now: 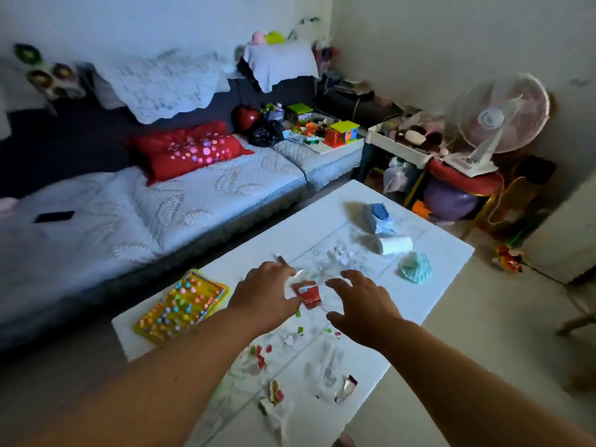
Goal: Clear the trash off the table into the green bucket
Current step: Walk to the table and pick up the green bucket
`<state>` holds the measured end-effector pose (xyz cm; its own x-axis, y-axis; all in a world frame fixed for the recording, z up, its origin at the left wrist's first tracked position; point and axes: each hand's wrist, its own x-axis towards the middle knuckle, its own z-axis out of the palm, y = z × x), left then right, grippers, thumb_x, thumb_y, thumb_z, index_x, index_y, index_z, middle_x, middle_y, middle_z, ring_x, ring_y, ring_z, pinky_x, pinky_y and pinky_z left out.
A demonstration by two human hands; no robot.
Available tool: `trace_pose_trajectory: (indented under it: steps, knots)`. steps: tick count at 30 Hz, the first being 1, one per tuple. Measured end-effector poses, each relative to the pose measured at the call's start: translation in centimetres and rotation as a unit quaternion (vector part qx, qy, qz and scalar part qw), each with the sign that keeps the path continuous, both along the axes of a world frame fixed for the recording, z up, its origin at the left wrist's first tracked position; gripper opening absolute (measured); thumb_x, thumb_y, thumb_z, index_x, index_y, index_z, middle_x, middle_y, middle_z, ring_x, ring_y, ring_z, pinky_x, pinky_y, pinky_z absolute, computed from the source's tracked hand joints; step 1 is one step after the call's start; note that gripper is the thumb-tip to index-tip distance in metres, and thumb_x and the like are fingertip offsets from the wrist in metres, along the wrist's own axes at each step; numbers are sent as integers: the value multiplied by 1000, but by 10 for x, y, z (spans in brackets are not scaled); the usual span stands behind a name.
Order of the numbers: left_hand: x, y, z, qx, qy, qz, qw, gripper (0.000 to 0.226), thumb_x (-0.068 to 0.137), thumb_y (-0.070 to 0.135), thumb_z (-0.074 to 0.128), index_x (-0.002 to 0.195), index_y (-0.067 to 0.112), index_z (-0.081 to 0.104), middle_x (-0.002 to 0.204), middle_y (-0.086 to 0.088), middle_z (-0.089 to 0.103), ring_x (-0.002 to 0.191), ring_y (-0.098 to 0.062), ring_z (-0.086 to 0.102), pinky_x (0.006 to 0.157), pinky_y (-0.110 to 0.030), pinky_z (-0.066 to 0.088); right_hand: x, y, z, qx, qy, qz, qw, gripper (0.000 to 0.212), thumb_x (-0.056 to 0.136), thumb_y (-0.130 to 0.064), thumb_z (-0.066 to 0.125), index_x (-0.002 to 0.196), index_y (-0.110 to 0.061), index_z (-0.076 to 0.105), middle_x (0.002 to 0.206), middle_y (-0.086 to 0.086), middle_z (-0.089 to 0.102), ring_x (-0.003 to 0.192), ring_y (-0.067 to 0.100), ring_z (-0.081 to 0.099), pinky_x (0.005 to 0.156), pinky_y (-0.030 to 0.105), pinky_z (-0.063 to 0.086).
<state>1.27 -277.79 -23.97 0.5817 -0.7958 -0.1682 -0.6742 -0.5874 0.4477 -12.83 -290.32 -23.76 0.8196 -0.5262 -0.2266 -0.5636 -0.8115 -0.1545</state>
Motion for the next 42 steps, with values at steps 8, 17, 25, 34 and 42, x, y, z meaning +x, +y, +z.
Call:
trace_pose_trajectory:
  steps: [8, 17, 25, 34, 42]
  knots:
    - [17, -23, -18, -6, 30, 176, 984, 61, 79, 48, 59, 136, 30, 46, 146, 0, 40, 134, -20, 36, 109, -34, 32, 82, -71, 0, -28, 37, 211, 976, 64, 86, -45, 57, 143, -33, 30, 156, 7, 19, 135, 32, 36, 107, 47, 33]
    - [-4, 16, -24, -13, 22, 290, 957, 58, 83, 44, 60, 138, 32, 43, 149, 2, 34, 135, -20, 33, 108, -36, 32, 107, -31, -15, -6, 17, 321, 947, 65, 86, -46, 56, 143, -33, 28, 156, 4, 22, 137, 28, 35, 108, 45, 34]
    - [-38, 24, -61, 18, 10, 292, 956, 60, 84, 48, 55, 140, 34, 38, 154, 3, 29, 138, -21, 28, 110, -41, 31, 96, -20, -50, 15, 8, 328, 945, 67, 86, -47, 56, 145, -34, 27, 154, 2, 28, 135, 25, 40, 106, 42, 37]
    - [-13, -10, -175, 14, -14, 345, 938, 62, 86, 51, 50, 143, 34, 33, 156, 3, 25, 141, -22, 25, 111, -41, 25, 140, -35, -166, -10, 8, 415, 910, 68, 88, -48, 52, 146, -37, 20, 155, -3, 27, 139, 22, 33, 112, 42, 29]
    - [6, -52, -326, 41, -131, 302, 943, 62, 89, 50, 45, 146, 36, 26, 159, 4, 14, 144, -20, 14, 113, -38, 16, 152, -84, -326, 22, -74, 349, 934, 69, 86, -54, 53, 145, -39, 21, 152, -9, 32, 139, 17, 33, 115, 46, 26]
